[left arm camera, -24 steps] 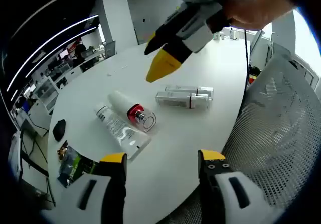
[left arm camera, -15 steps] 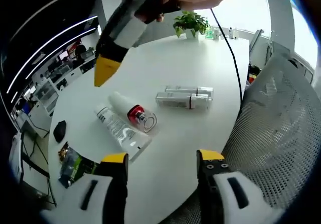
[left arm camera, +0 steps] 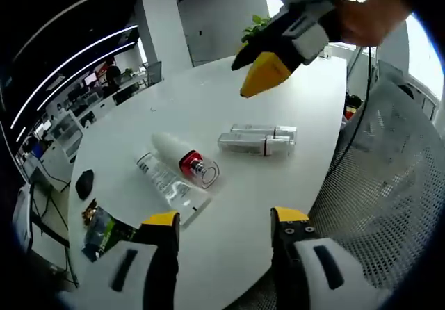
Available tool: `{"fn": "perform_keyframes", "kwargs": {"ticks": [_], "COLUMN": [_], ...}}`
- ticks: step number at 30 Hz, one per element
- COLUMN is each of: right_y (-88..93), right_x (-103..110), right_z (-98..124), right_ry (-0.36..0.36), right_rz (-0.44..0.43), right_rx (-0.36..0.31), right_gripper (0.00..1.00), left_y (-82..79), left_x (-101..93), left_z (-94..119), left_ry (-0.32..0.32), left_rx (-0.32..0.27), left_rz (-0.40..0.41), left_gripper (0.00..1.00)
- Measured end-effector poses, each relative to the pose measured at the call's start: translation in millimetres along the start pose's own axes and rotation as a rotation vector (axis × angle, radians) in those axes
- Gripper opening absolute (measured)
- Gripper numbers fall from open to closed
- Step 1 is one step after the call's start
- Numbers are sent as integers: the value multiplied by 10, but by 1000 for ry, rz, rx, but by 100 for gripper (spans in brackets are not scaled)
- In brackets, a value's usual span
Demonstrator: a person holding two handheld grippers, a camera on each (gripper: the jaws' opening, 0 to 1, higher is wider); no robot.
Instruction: Arrange the skincare products in the storage area until every visible bottle or jar stands upright without overlapping.
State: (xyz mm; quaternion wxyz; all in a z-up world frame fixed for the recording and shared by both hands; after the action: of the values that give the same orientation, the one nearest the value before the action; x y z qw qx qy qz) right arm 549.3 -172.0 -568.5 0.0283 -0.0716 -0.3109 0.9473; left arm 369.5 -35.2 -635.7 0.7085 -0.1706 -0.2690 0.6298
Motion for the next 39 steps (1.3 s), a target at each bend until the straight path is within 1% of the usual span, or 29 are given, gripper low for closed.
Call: {"fn": "perform_keyframes", "kwargs": {"ticks": [1,2,3,4,5,6,7,8,11,12,15,19,23,24,25,27,28,29,30,31,32,33,35,36,37,38,39], "right_y": [88,195,299,447,547,676,754,832,876,858,791,607,334,237,136,-40,-138,-266,-310,-427,-541,-622,-765,-877,-948,-1049,-1102], "right_x": [-10,-1,-1,-25,-32,-10,1,17,46,63,82,74,50,44,45,12,12,-2,-4,-7,-10,-8,-6,25,37,44,49], "right_z": [62,147,206,269,294,307,308,302,291,290,286,233,77,-5,-83,-180,-220,-280,-299,-357,-414,-455,-527,-580,-612,-662,-703], "right_ry": [9,26,37,75,94,88,87,100,106,104,104,83,37,3,-34,-31,-29,-25,-26,-27,-15,-9,8,-16,-21,-15,-10], "right_rz": [-34,-93,-114,-128,-158,-225,-256,-266,-257,-261,-232,-151,-21,35,55,154,199,266,287,342,418,468,547,584,613,677,726], "right_rx": [1,-3,-3,-2,15,34,41,65,59,58,45,25,28,43,81,57,69,72,70,76,103,115,128,120,118,131,150], "right_gripper": [54,55,56,56,56,55,56,56,55,55,55,55,55,55,56,57,56,56,55,54,53,51,50,50,50,49,48], "left_y": [1,1,-1,-3,-4,-4,-4,-4,3,3,-1,0,-3,-3,-4,-6,-7,-8,-8,-7,-7,-7,-6,-8,-10,-12,-13], "left_x": [-3,-8,-12,-12,-10,-11,-11,-15,-34,-35,-36,-36,-30,-28,-27,-25,-24,-21,-19,-16,-14,-9,3,5,6,8,8], "left_z": [-1,-2,-1,1,2,3,0,-2,-19,-19,-13,-11,-4,-3,0,6,8,10,12,12,13,16,23,28,31,35,34], "left_ry": [1,3,4,3,2,5,7,8,16,17,16,13,5,4,2,-1,-2,-4,-6,-9,-10,-15,-22,-24,-27,-31,-33], "left_rx": [1,2,2,-1,-3,-4,-4,-2,9,10,8,9,4,2,1,-1,-3,-6,-7,-8,-9,-10,-13,-17,-20,-23,-24], "left_rz": [-2,-6,-8,-10,-8,-3,-2,-4,-21,-22,-24,-28,-29,-28,-28,-30,-30,-28,-28,-28,-28,-27,-22,-20,-21,-24,-24], "left_gripper": [48,48,48,48,48,48,48,48,48,49,48,48,48,48,48,48,47,47,47,47,47,47,47,47,47,46,46]}}
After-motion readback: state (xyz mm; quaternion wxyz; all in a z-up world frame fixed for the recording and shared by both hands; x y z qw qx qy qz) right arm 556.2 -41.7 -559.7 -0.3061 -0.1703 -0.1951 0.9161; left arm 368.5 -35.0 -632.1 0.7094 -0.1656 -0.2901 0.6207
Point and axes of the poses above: the point that each gripper's makers call its tool centre point, and the gripper's own axes: z roughly backward along the fingers, x roughly to its left, y roughly out of its underside, the point moved 10 cm from there along z, roughly backward along the fingers, and after that the axes turned 15 degrees about x, right-handed, at the moved point
